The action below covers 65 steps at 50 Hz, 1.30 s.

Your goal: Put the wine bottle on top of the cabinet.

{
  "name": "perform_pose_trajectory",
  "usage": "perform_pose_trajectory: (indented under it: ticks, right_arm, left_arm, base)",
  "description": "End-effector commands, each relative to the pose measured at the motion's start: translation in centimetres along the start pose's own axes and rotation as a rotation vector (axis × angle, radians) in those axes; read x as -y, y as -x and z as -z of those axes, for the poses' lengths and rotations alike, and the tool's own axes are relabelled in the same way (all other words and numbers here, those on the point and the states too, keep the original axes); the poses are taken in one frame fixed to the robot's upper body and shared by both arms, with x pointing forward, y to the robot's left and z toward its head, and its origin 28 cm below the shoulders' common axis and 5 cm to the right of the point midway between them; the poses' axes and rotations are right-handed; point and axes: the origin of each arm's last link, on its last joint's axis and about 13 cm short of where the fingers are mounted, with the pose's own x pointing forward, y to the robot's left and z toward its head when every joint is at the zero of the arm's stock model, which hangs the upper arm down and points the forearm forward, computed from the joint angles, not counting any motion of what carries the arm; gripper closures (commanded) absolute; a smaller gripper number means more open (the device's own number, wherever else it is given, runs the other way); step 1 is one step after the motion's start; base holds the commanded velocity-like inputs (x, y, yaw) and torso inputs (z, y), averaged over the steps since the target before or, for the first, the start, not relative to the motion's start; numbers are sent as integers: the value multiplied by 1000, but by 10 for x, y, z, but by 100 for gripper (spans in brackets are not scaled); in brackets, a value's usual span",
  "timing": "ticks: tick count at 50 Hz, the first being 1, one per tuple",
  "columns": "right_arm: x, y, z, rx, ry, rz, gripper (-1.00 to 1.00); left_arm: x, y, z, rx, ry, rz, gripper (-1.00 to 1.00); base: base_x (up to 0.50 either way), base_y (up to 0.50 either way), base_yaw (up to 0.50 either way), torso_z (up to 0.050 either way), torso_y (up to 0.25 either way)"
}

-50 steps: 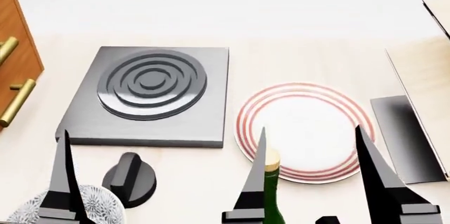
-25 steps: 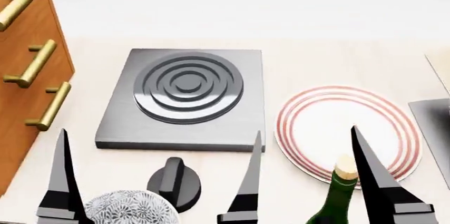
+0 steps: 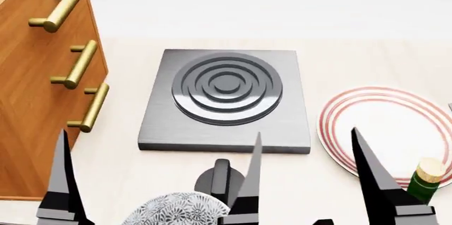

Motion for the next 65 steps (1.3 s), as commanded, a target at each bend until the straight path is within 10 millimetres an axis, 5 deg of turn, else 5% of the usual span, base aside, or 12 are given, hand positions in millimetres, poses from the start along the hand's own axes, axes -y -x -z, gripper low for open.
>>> perform_pose_trajectory:
  ticks: [1, 28, 65]
  right_arm:
    - [3, 1, -1, -1, -3, 12, -100]
    - [71, -33, -25, 45, 138, 262, -100]
    - [79, -20, 47, -154, 213, 280, -100]
  left_arm:
    - [1, 0, 0, -1, 9, 3, -100]
    - [2, 2, 1, -10, 16, 9, -100]
    - [1, 3, -3, -1, 21, 12, -100]
  base:
    - [0, 0, 0, 0, 0]
    - [0, 0, 0, 0, 0]
    - [0, 0, 0, 0, 0]
